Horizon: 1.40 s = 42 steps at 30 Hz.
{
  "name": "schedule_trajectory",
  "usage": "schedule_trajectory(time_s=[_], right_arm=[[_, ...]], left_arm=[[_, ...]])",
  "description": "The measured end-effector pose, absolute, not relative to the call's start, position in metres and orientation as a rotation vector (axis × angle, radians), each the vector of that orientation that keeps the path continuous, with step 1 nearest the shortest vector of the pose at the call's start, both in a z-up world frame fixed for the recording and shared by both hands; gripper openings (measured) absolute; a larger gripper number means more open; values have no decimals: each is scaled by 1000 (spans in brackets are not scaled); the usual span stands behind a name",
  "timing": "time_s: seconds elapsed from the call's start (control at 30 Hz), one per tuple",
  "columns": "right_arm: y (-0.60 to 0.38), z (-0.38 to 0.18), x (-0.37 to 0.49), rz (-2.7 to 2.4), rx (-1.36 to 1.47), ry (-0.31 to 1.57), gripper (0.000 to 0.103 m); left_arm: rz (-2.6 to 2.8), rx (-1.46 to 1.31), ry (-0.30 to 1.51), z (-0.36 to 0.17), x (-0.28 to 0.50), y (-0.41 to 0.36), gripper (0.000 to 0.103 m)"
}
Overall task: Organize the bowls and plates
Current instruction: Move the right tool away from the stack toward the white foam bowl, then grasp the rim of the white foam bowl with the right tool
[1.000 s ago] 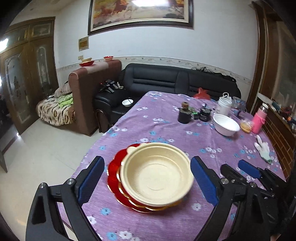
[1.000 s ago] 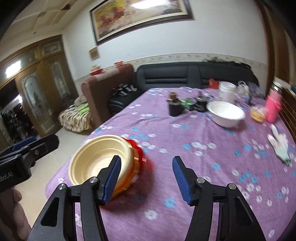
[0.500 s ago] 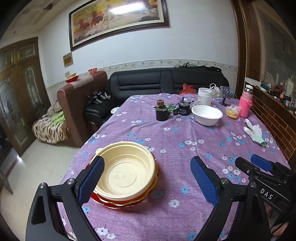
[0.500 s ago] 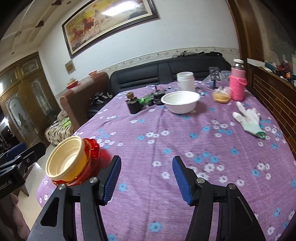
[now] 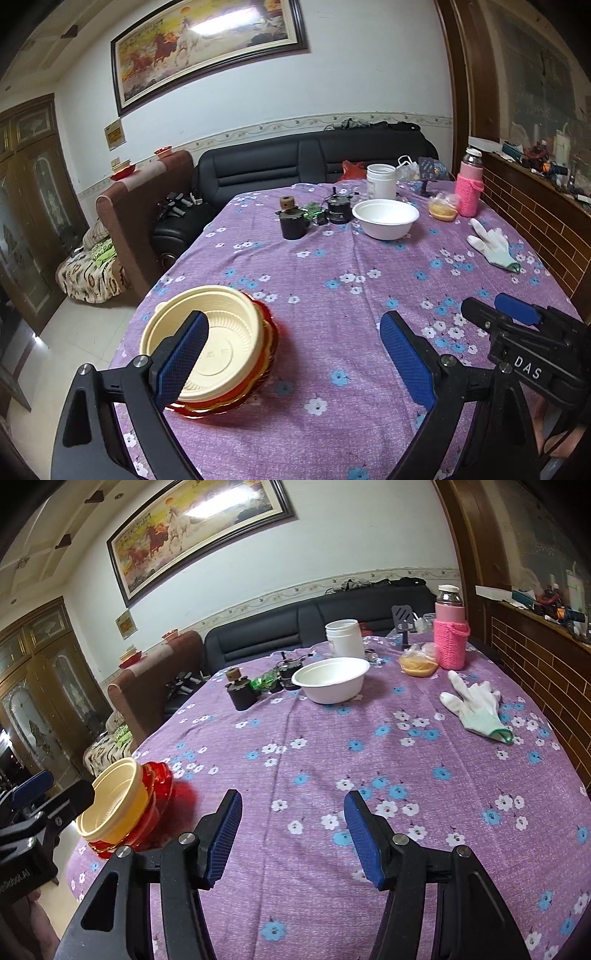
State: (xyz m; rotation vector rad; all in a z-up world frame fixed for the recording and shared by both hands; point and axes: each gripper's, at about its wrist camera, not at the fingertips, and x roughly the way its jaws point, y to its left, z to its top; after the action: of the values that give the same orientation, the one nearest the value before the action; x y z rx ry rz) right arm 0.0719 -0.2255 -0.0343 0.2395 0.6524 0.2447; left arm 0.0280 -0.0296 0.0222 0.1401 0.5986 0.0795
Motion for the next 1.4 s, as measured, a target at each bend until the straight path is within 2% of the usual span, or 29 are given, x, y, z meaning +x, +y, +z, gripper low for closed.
schedule_trajectory(time_s=[0.47,0.73,1.03,1.4], right_arm=[[-260,-43,105,150,254,679,62],[-272,-47,148,96,233,710,62],[-287,-48,234,71,347,752,62],[-277,-87,373,39,567,864,62]], left_arm=[[-3,182,642,-1,71,-63,94],[-93,146,736,-32,123,-79,94],[-126,66,839,-82,179,-74,94],[-137,54,866,-107,188,-71,94]])
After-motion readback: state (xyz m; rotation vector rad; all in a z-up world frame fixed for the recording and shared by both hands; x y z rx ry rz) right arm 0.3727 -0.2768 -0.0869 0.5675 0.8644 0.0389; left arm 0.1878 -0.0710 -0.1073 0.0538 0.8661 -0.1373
